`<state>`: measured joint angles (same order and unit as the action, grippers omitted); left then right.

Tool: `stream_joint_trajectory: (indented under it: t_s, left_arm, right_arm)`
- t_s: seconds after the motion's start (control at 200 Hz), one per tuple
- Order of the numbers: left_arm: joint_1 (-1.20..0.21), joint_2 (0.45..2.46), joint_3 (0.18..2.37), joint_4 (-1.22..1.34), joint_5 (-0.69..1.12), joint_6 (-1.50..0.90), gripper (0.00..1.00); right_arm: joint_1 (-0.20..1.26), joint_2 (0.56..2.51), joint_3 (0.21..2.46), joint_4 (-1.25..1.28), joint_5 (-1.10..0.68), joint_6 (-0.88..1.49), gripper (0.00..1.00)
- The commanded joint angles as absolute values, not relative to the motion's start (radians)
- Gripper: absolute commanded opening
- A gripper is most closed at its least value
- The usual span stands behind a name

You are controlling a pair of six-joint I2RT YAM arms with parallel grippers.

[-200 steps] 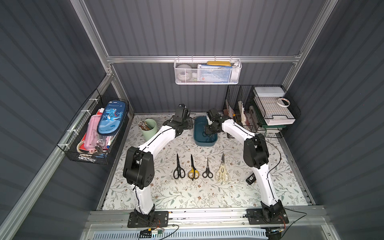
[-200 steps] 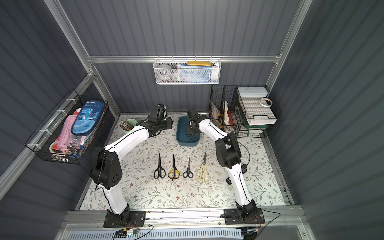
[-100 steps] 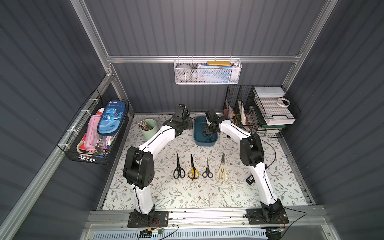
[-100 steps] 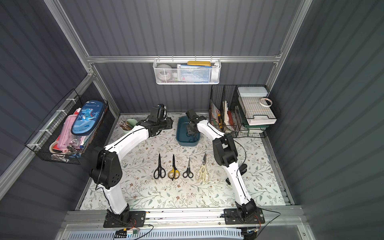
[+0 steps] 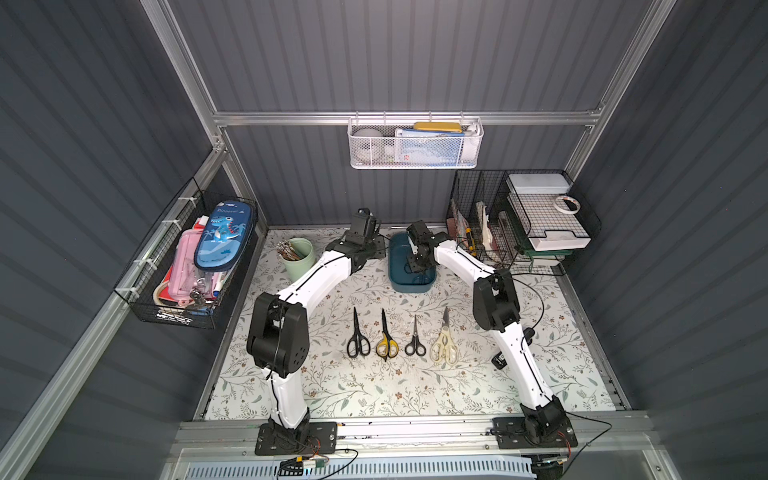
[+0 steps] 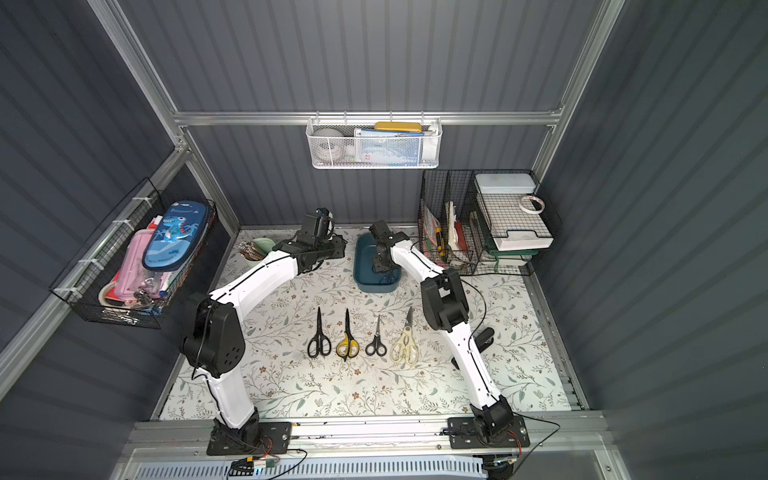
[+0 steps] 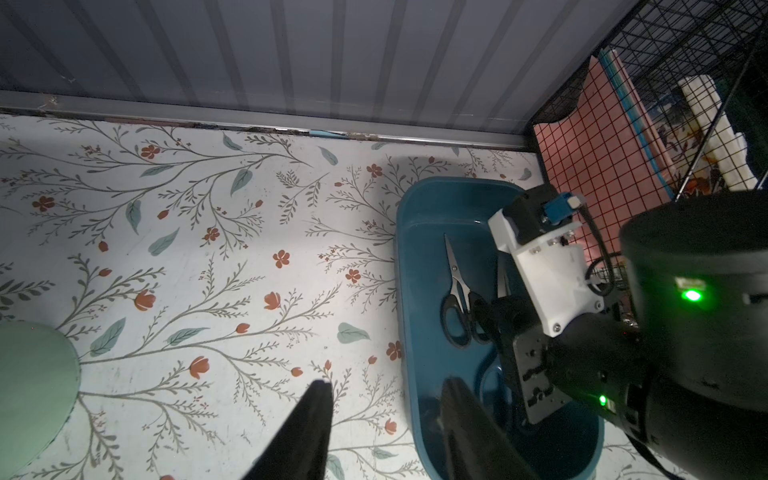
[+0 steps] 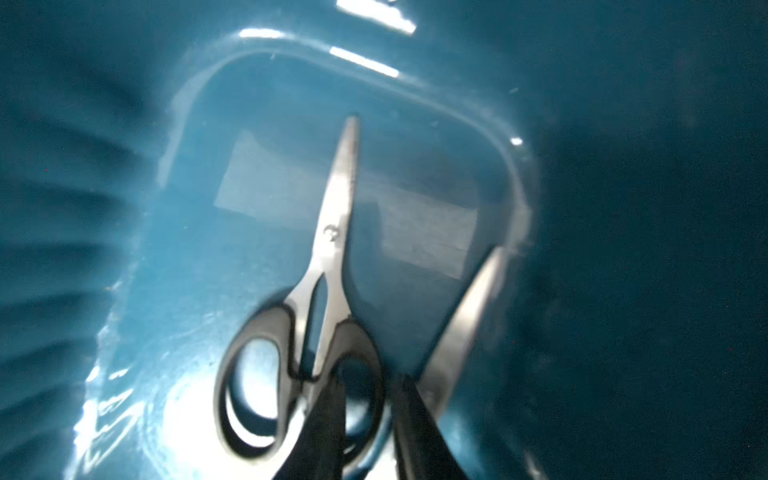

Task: Take the scissors out of the storage box
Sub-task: Pick up the scissors from the storage box.

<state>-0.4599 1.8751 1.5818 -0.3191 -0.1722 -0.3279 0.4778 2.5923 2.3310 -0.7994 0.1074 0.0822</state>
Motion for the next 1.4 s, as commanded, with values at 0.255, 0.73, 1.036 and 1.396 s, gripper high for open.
stream_joint_trajectory:
  t_s: [0.255, 0.73, 1.036, 1.396]
  left_arm:
    - [-0.463, 1.891, 1.615, -0.345, -0.155, -0.307, 0.48]
    - [-0.463, 1.884, 1.611, -0.351, -0.156, -0.302, 0.48]
    - [-0.471, 1.891, 1.642, -0.347, -0.155, -0.284, 0.48]
    - [-0.518, 1.934, 1.642, -0.186, 0.152, -0.291, 0.50]
  right_arm:
    - [0.488, 2.717, 2.390, -1.028, 0.044, 0.097, 0.24]
    - [0.458, 2.690, 2.394, -1.019, -0.005, 0.098, 0.03]
    - [0.443, 2.337, 2.010, -0.580, -0.029, 0.204, 0.00]
    - [0.446, 2.234, 1.913, -0.553, -0.104, 0.281, 0.00]
